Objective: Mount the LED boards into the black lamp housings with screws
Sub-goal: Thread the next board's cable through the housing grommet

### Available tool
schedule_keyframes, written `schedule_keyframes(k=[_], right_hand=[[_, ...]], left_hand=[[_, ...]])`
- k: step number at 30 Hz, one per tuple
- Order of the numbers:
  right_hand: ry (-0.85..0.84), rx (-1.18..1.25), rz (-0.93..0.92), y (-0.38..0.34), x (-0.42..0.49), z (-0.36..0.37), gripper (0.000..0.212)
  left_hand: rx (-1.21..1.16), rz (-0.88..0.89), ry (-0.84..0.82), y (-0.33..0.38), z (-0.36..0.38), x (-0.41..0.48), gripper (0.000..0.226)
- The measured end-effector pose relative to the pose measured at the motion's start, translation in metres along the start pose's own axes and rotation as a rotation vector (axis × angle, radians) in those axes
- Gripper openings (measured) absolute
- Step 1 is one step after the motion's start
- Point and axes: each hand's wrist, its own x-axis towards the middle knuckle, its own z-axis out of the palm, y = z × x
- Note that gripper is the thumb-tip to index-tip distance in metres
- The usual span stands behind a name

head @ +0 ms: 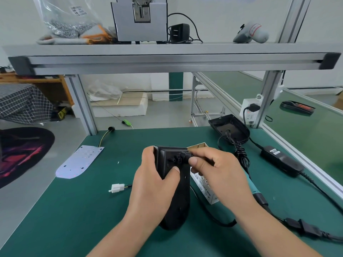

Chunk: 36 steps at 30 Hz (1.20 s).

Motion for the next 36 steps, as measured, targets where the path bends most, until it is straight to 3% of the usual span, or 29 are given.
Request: schedule_keyframes(k=[9,20,27,29,32,36], right_hand=[[0.019,-0.111,-0.067,0.003,-0.003,0.003,0.009],[0.068,-0.33,-0.214,0.0,-0.005,0.01,0.023],[0.042,-0.335,-0.136,-0.004,-0.003,0.004,0.013],[-0.031,-0.178,-0.063,-0.004,0.0,-0.003,0.007],[-0.098,0.202,0.124,-0.001,0.005,-0.011,0.021],[-0.131,0.325,0.194,0.0,0.007,-0.011,0.015]], left_hand=[[0.023,0.011,0.008,0.001,0.0,0.002,0.026],[0.047,-0.01,0.008,0.001,0.0,0.003,0.028],[0.152,0.01,-0.003,0.004,0.006,-0.005,0.034],[0.141,-0.004,0.007,0.004,0.005,-0.005,0.032],[0.098,-0.025,0.023,0.004,0.003,-0.006,0.03],[0.071,-0.017,0.034,0.005,0.002,-0.006,0.029]])
